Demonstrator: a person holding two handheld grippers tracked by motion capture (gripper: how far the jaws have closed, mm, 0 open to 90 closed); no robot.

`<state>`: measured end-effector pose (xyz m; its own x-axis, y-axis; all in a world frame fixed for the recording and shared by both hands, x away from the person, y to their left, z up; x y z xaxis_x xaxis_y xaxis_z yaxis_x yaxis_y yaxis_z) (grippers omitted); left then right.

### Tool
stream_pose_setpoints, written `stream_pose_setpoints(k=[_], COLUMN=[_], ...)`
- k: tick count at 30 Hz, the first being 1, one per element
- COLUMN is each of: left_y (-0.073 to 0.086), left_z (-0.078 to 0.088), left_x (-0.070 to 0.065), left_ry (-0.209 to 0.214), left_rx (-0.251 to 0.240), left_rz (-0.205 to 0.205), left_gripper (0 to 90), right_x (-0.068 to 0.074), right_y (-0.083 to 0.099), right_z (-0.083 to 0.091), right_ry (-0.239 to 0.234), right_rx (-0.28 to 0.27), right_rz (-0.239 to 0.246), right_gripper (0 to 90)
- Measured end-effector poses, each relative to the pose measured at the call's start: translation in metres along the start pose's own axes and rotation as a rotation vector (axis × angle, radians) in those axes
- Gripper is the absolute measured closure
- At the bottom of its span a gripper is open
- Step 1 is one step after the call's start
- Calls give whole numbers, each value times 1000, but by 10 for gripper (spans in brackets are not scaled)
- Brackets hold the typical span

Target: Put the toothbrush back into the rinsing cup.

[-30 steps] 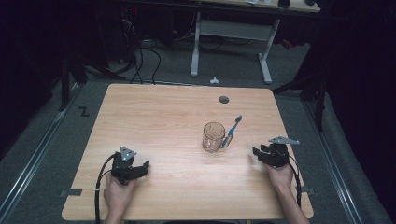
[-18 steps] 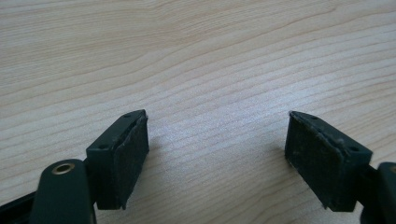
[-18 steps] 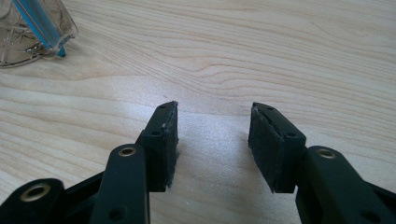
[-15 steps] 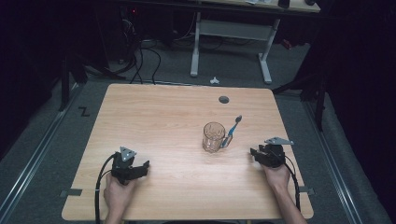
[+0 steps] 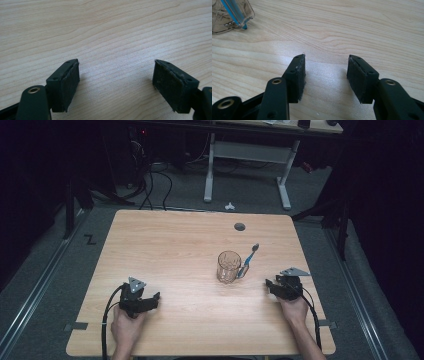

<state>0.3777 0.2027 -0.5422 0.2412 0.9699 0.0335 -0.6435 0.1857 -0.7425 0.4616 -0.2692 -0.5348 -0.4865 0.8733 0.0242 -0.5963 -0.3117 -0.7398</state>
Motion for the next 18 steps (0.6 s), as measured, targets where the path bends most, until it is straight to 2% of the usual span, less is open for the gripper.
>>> stream_pose_setpoints(k=[9, 18], left_y=[0, 0], left_z=[0, 0], left_x=[0, 0], left_ry=[1, 1], left_rx=[0, 0], left_rz=[1, 2], left_gripper=[223, 223], right_x=[3, 4], right_y=[0, 1], right_z=[0, 0], right_ry=[5, 9], right_rx=[6, 8], right_rz=[-2, -10], right_gripper=[421, 393])
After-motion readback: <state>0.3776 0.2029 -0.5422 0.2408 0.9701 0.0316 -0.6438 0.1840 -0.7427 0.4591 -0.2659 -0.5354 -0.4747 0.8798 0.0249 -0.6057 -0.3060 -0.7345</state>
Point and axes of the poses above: each handheld gripper's, and its own axes: z roughly backward along the jaws, y roughly out of its underside, x roughly to its left, the point moved 5 cm from there along -z, roughly forward along the jaws, and after that the axes turned 4 degrees about -y, right-handed, at the moved point
